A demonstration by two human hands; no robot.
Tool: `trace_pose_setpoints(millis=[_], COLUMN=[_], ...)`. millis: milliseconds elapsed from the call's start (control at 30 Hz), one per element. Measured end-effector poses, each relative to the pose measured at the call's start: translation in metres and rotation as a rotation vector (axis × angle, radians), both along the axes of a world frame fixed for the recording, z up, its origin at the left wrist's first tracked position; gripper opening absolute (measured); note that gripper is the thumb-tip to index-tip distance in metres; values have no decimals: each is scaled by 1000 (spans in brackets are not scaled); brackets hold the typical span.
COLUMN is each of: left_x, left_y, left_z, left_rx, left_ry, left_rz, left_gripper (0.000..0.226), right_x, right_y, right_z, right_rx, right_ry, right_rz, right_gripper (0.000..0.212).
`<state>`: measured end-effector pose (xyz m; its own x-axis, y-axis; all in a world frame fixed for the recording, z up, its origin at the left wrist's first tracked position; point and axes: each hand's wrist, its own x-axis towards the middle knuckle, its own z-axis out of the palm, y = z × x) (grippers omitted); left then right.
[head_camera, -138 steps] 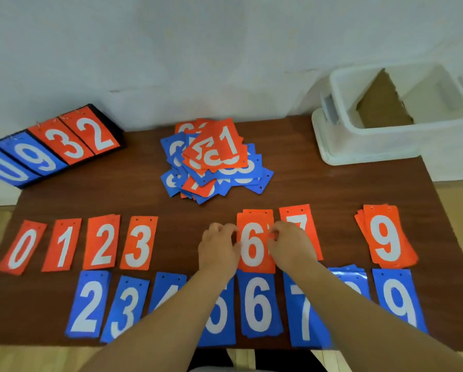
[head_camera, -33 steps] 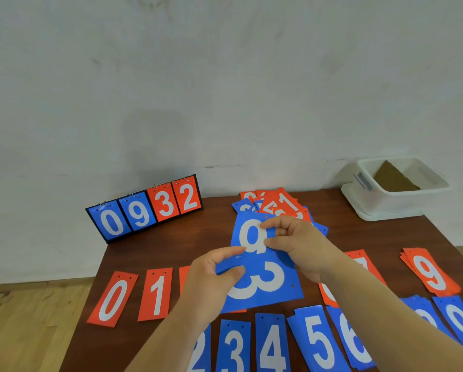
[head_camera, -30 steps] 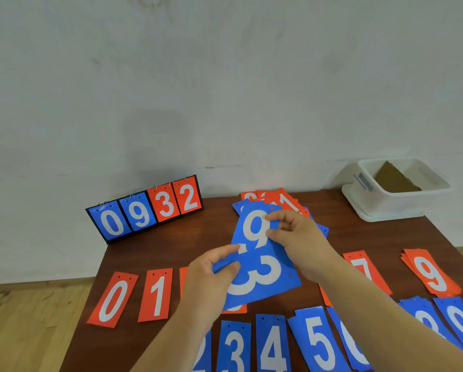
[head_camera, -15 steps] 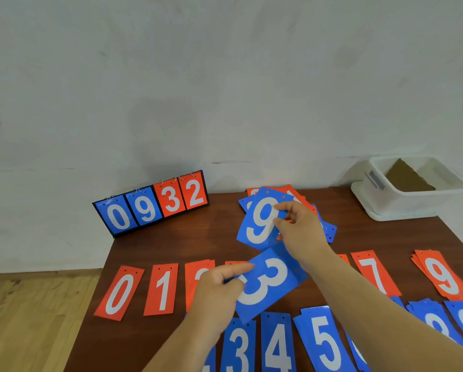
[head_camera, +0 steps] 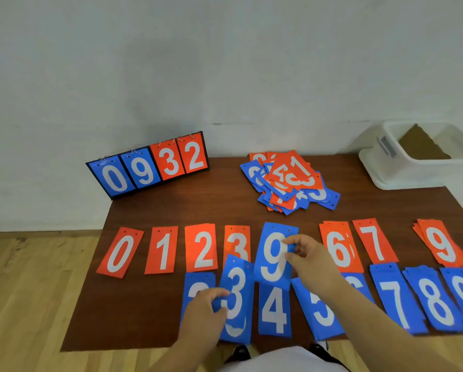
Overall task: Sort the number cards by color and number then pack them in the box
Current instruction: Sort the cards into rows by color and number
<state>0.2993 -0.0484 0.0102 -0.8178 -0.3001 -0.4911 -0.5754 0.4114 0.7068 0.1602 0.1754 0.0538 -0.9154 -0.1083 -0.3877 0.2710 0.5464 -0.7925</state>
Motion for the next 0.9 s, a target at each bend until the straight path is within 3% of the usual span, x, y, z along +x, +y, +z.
trace_pose_setpoints(millis=[200,400,500,600,733,900], left_x=[11,10,9,-1,-31,-71], left_y=[15,20,24,35,74,136], left_z=[-43,-56,-56,-47,-13,2], left_rx=[-184,-622,-664,-480,71,238], left_ry=[-90,-136,-146,-74,10,76], left_rz=[-119,-469,-483,-384,-155,-202], left_gripper=[38,47,48,46,36,31], right_x=[22,34,37,37,34,25], right_y=[9,18,27,38,59,104], right_z=[-21,-30,-32,-31,-28,-21], right_rx=[80,136,143,153,113,0], right_ry=[-97,-151,-161,-149,-122,-108], right_rz=[45,75,79,101,125,96], right_gripper=[22,21,22,24,28,29])
